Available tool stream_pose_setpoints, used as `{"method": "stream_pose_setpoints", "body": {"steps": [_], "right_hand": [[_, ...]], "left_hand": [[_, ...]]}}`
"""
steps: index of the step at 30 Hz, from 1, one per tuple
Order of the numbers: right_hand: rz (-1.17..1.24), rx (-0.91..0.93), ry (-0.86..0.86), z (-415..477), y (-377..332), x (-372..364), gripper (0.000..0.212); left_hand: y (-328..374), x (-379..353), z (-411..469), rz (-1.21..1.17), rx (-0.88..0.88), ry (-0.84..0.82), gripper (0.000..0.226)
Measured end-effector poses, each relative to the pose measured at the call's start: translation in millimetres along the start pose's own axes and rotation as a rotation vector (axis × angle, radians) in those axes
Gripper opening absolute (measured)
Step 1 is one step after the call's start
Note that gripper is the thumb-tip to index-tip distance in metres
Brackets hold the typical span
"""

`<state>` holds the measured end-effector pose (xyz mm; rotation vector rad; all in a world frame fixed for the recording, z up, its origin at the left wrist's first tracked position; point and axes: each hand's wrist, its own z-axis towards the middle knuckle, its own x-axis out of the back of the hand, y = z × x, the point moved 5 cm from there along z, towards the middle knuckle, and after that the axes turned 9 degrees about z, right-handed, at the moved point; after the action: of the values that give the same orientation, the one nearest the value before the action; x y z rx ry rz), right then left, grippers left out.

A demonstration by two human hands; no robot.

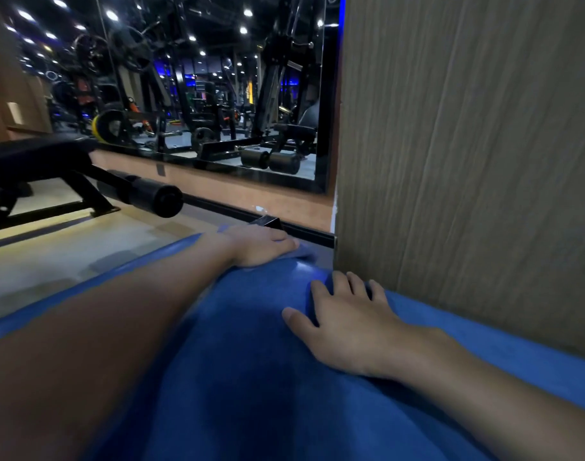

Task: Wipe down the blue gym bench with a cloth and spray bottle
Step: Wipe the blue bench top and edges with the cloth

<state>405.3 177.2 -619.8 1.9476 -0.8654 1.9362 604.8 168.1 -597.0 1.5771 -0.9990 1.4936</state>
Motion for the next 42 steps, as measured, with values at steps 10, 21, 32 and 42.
{"method": "stream_pose_setpoints", "body": {"steps": [10, 21, 32, 42], "right_hand": [[0.011, 0.0, -0.006, 14, -10, -4, 0.075], [0.014, 0.062, 0.007, 30, -36, -5, 0.075], [0.06, 0.18, -0.037, 19, -94, -17, 0.067], [0.006, 0.352, -0.13, -39, -168, -40, 0.079]], "left_hand": [[26, -3, -11, 0.066, -0.177, 0.014, 0.044], [-95, 1, 5, -0.146, 0.158, 0.041, 0.07], [-149, -11, -43, -0.187, 0.311, 0.048, 0.071], [-183, -17, -140, -0.185, 0.368, 0.021, 0.056]]}}
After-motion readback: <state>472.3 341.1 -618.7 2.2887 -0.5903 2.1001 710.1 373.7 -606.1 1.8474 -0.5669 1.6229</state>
